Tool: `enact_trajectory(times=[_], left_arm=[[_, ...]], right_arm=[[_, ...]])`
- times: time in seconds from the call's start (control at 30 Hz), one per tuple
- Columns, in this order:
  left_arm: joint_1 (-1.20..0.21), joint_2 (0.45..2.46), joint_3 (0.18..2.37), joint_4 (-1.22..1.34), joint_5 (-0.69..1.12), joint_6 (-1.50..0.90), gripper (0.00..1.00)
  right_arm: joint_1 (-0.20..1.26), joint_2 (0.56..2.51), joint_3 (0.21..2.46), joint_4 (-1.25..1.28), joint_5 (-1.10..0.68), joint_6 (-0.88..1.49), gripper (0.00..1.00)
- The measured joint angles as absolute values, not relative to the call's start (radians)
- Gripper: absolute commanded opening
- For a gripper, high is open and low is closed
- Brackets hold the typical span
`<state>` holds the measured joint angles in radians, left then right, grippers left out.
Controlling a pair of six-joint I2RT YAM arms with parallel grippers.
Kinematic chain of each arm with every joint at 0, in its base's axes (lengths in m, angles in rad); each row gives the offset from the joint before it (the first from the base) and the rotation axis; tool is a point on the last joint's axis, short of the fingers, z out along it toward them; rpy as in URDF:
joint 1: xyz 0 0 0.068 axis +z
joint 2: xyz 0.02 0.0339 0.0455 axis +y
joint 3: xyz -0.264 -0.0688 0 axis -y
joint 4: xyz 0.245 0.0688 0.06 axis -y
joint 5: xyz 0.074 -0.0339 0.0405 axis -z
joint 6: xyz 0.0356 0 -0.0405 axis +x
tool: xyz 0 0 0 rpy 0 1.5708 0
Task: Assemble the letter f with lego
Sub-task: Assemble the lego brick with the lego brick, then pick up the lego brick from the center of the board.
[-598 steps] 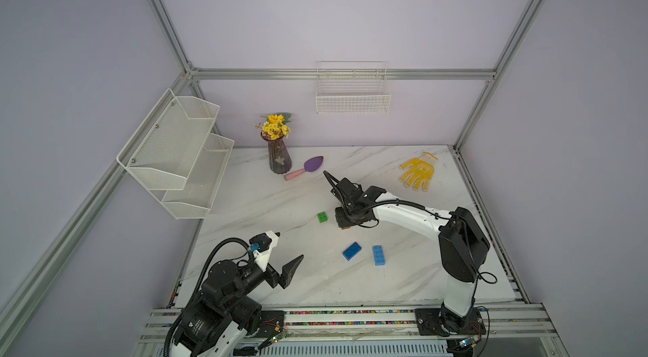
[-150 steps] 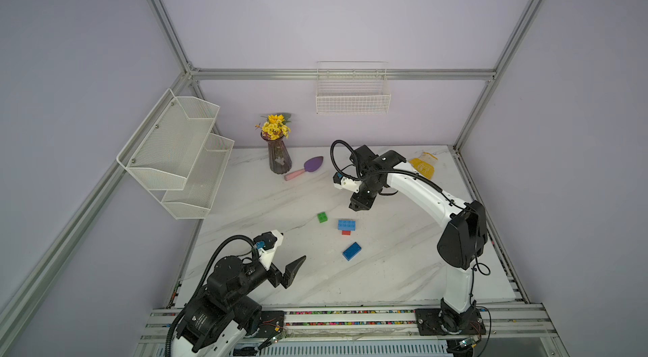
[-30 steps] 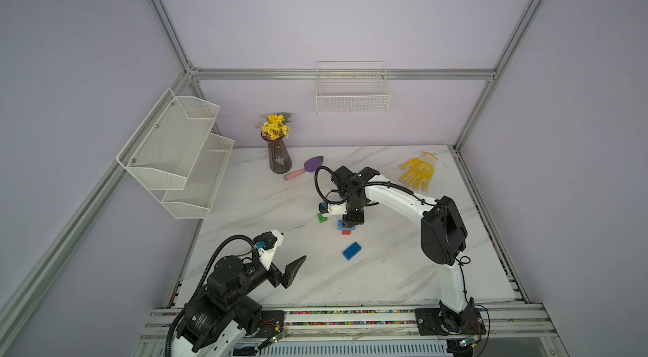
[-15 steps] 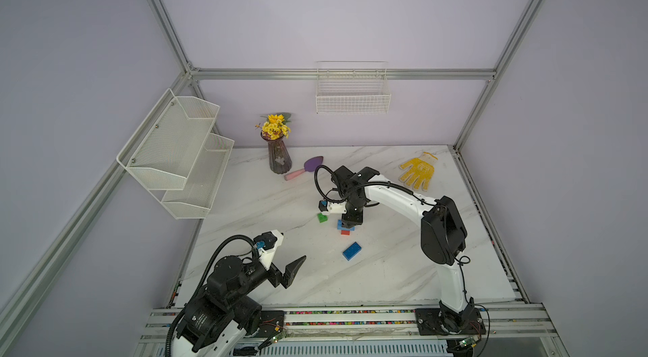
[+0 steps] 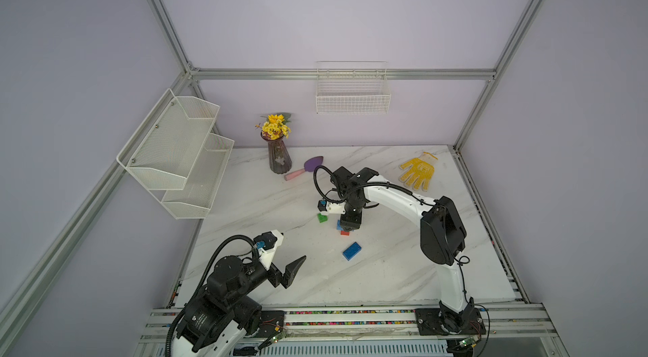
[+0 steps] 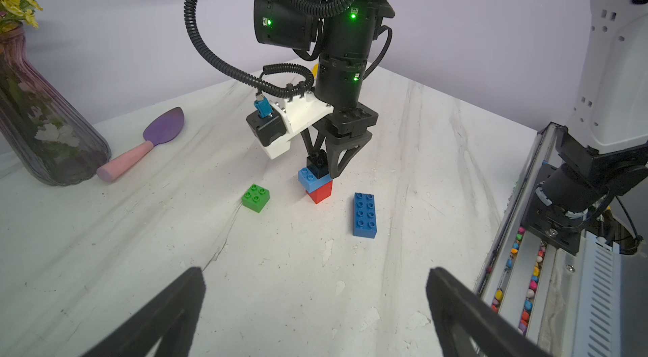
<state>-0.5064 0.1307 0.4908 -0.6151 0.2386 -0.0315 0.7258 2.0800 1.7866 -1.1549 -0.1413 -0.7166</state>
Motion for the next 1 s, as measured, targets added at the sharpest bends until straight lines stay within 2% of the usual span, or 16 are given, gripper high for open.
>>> enact_trajectory(times=[0.2,0.33,0.63,1.0], left_arm=[[-0.506,0.131,0.491,-0.615,0.239,-0.031,1.00],[-0.506,0.131,0.491,-0.615,0.239,-0.031,1.00],[-0.506,0.131,0.491,-0.616,0.239,-0.031,1.00],[-0.506,0.131,0.491,-0.615,0.239,-0.031,1.00]], right_arm=[[0.726,2.080,1.872,-1.169,-0.173,-0.667,0.61],[0.726,2.094,1.987,-1.176,-0.204,-0.585,0.67],[0.728,2.315,2.339,-1.213,-0.179,-0.237,0.64],[0.767,2.369,2.242,-1.184,-0.083,0.104,0.63]])
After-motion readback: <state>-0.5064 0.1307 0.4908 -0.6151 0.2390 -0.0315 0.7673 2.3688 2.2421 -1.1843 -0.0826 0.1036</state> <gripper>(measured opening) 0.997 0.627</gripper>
